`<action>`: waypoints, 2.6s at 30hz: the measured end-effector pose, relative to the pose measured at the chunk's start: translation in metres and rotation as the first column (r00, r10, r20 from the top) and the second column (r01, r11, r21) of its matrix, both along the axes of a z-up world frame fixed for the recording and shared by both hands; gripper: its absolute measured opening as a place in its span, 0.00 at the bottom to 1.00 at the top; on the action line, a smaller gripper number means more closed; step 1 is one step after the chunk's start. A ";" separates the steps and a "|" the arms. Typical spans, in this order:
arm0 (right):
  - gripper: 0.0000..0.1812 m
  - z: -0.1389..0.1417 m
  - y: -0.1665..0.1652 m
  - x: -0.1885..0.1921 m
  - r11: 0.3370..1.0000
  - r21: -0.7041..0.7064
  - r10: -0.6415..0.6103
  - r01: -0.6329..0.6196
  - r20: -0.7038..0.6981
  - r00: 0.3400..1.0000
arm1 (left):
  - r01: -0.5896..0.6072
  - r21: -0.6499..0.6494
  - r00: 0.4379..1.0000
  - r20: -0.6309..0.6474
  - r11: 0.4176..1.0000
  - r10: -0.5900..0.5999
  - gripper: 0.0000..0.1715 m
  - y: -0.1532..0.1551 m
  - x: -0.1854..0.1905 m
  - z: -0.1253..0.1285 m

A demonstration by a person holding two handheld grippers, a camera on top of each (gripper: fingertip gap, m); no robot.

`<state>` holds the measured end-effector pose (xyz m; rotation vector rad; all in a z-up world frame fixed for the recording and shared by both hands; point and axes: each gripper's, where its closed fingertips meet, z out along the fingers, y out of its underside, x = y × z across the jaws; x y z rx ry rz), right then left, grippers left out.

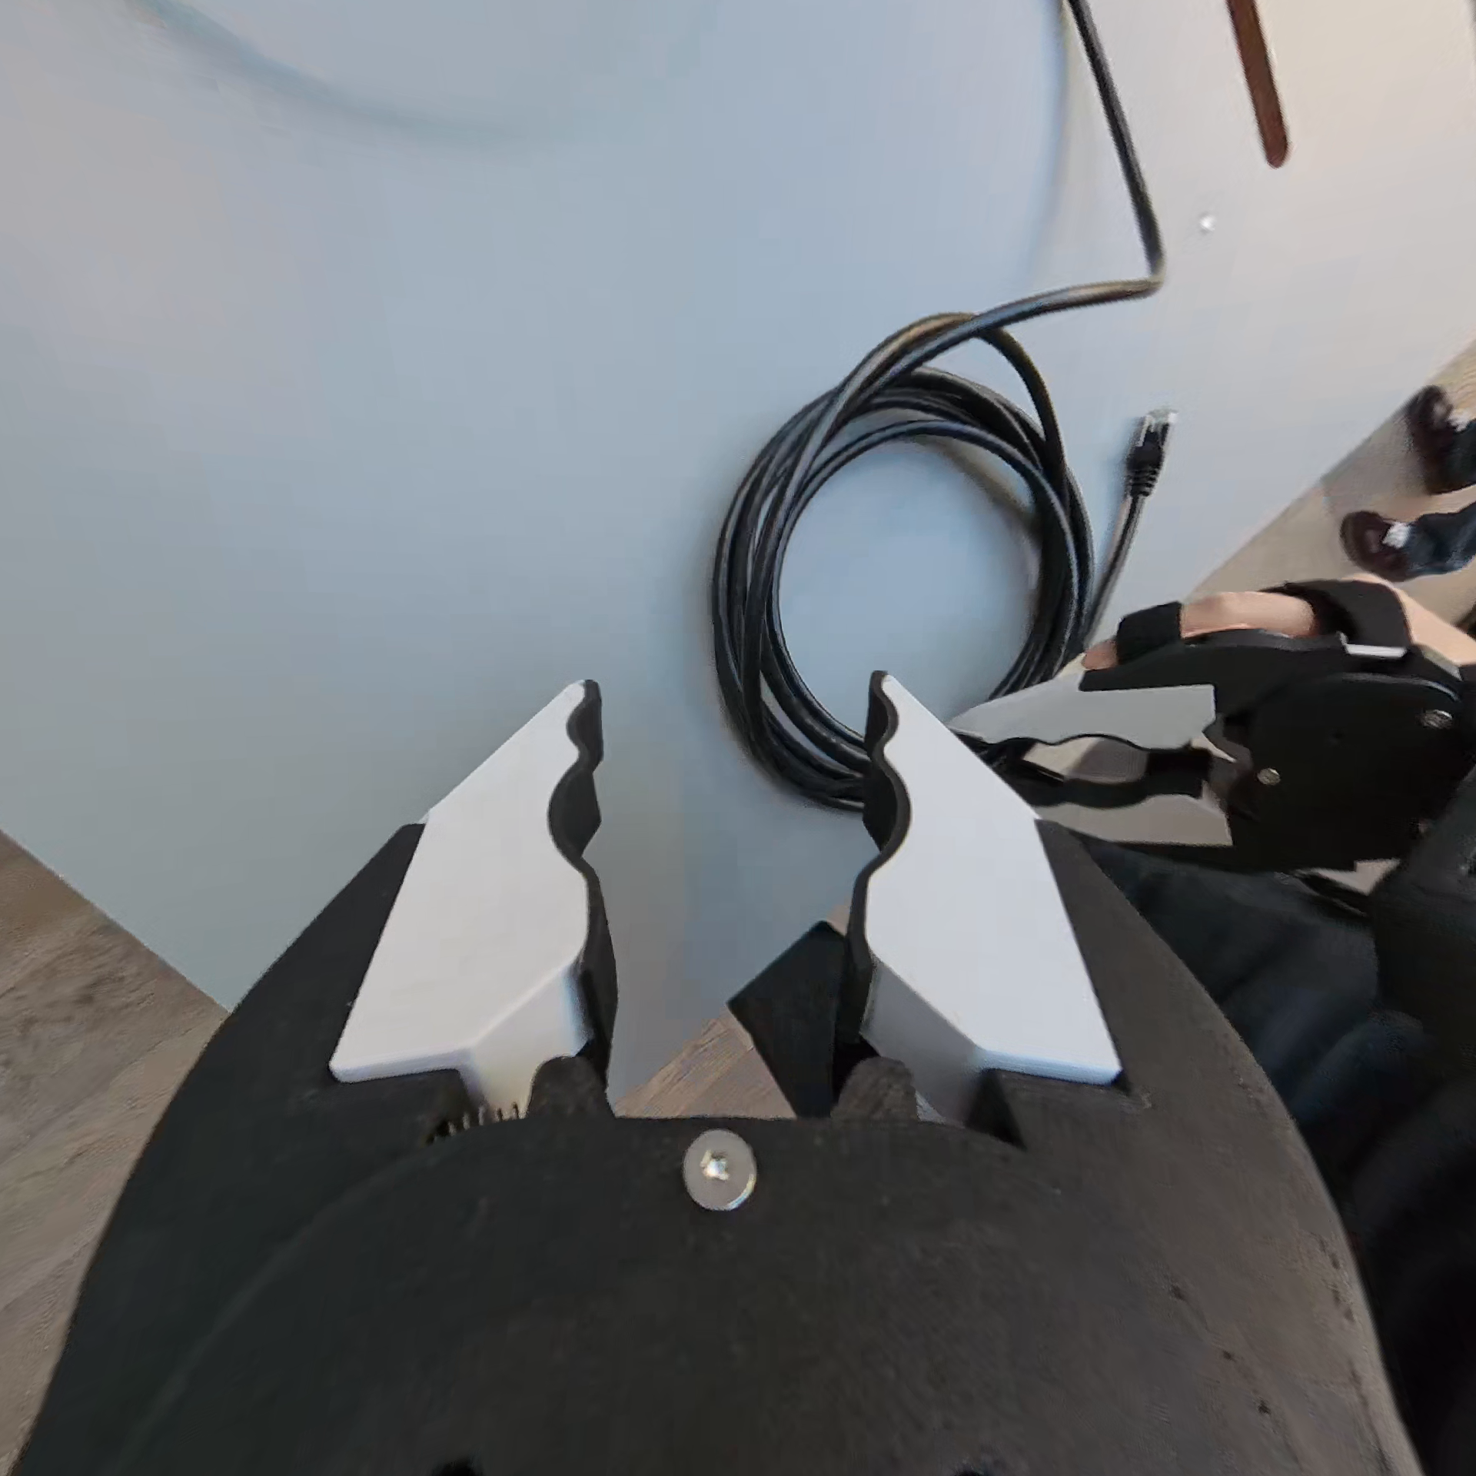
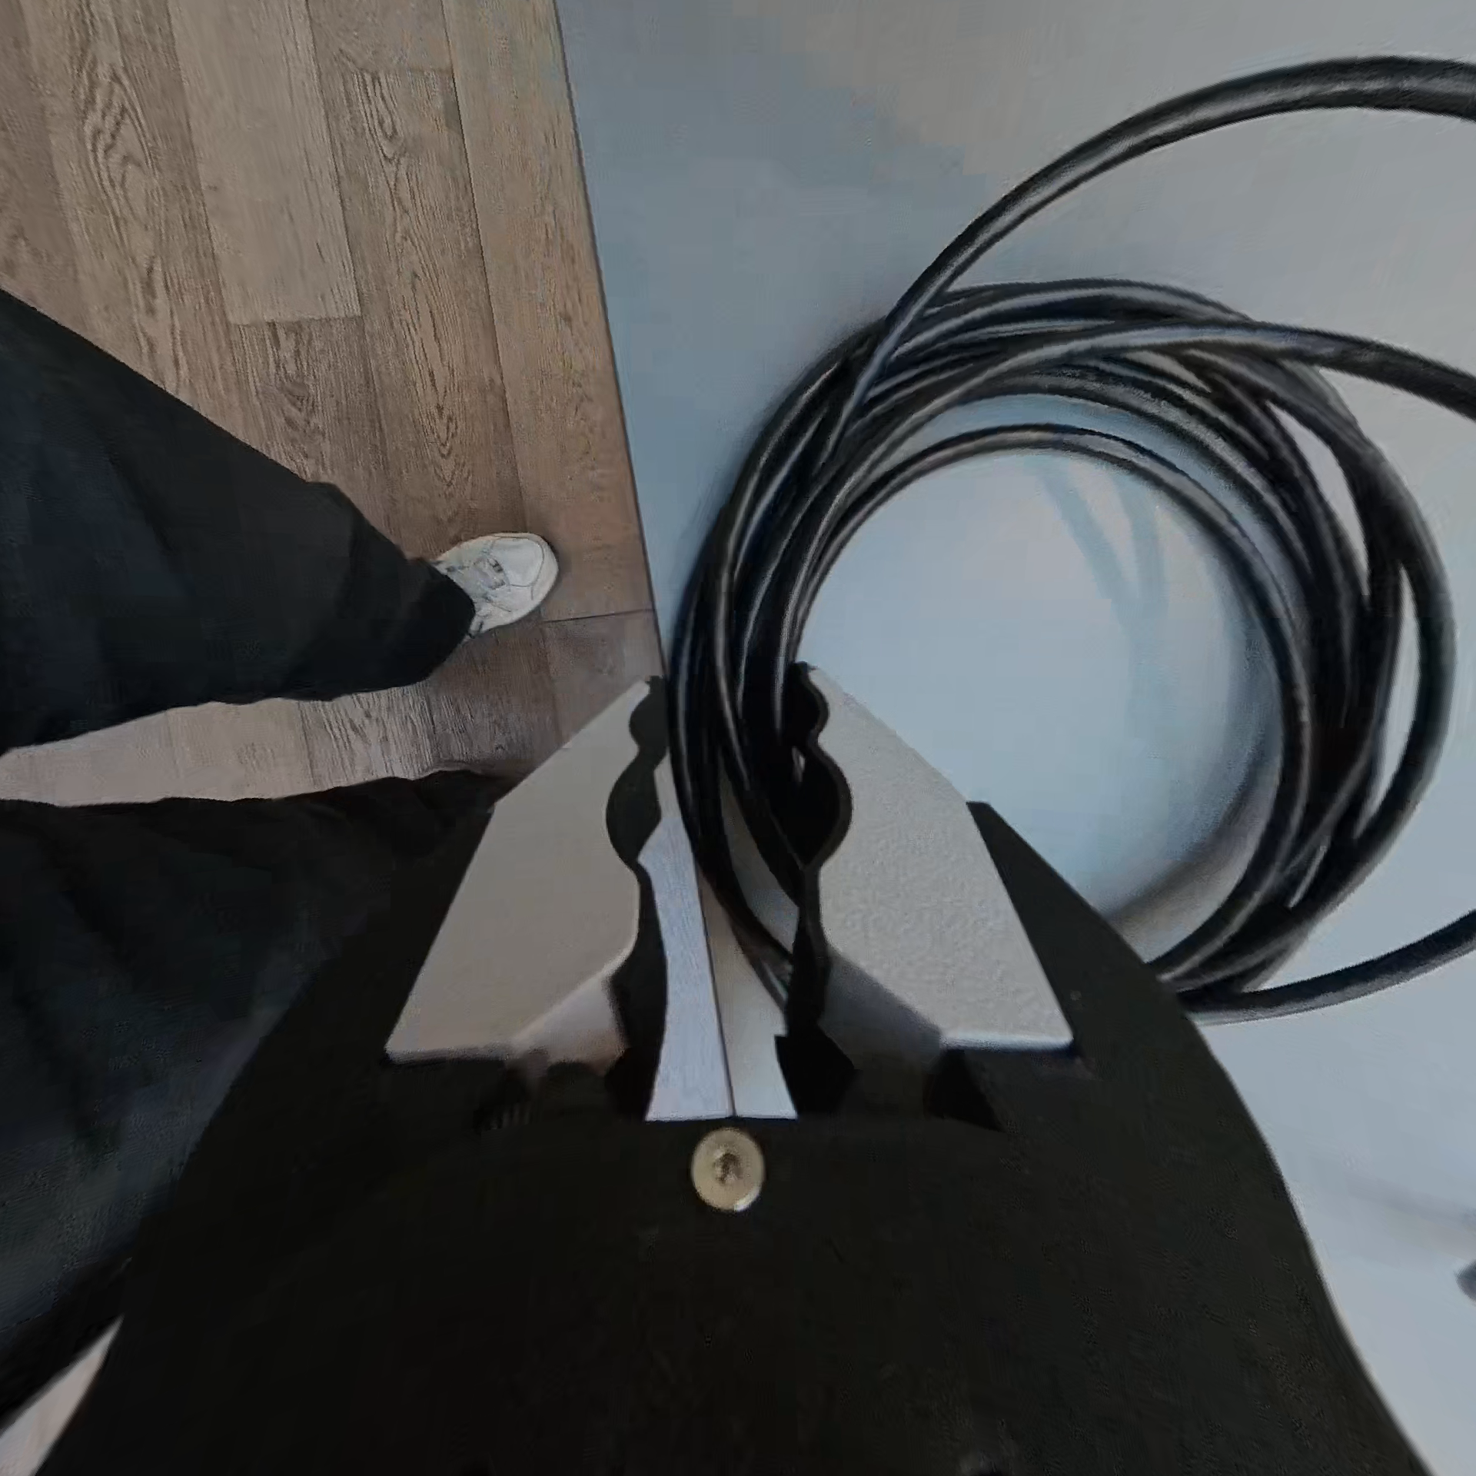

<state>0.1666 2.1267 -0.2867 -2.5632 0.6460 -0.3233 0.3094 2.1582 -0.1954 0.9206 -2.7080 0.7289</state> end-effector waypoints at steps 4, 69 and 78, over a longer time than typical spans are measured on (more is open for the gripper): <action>0.10 0.001 0.003 -0.011 0.999 -0.037 -0.010 0.009 -0.021 1.000 | 0.117 -0.061 0.993 -0.026 0.991 -0.118 0.34 0.029 -0.047 -0.007; 0.02 0.820 -0.106 0.196 0.965 0.234 -0.168 -0.121 0.900 0.402 | 0.982 -0.157 0.094 0.892 -0.108 -0.443 0.48 -0.061 -0.031 0.623; 0.02 0.835 -0.093 0.195 0.820 0.502 -0.233 -0.274 0.731 0.641 | 0.965 -0.070 -0.020 0.941 -0.252 -0.338 0.40 -0.081 -0.089 0.641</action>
